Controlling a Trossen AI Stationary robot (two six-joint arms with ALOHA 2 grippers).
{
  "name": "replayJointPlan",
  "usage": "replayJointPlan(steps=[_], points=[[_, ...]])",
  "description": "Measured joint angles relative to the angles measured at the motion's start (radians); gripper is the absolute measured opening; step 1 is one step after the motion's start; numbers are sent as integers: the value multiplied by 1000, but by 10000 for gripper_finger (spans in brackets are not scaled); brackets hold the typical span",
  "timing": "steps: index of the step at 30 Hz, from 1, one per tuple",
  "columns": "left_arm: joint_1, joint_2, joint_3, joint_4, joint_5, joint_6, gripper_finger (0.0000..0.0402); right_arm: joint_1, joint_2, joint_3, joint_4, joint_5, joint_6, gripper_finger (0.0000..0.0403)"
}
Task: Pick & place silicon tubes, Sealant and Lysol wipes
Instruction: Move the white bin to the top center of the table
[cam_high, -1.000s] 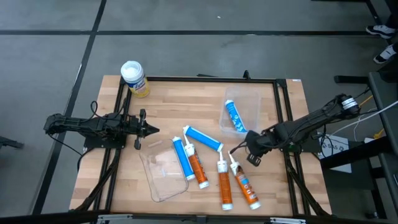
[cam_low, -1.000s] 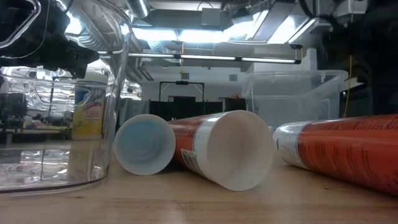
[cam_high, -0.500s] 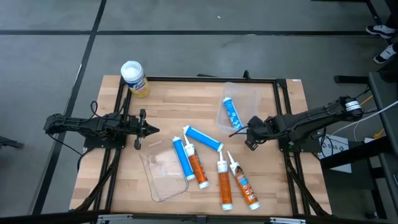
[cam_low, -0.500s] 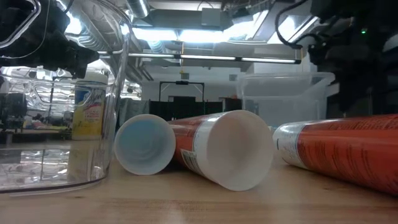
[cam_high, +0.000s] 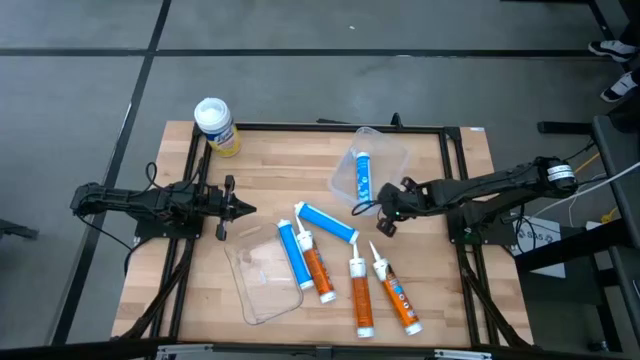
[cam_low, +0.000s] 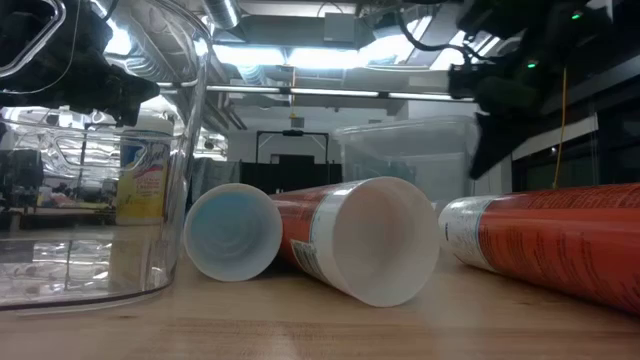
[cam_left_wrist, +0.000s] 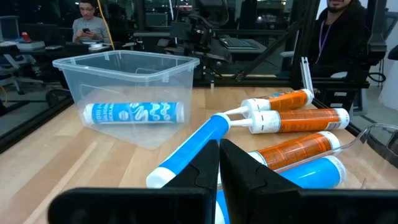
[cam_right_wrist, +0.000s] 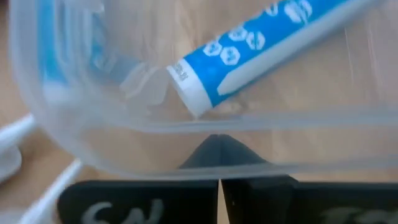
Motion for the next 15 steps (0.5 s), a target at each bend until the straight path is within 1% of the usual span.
replayJointPlan(steps=[6,15], points=[[0,0,0,0,0,0,10,-60,63,0,218,1,-162,4],[0,0,0,0,0,0,9,-149,143,0,459,3,-311,6]])
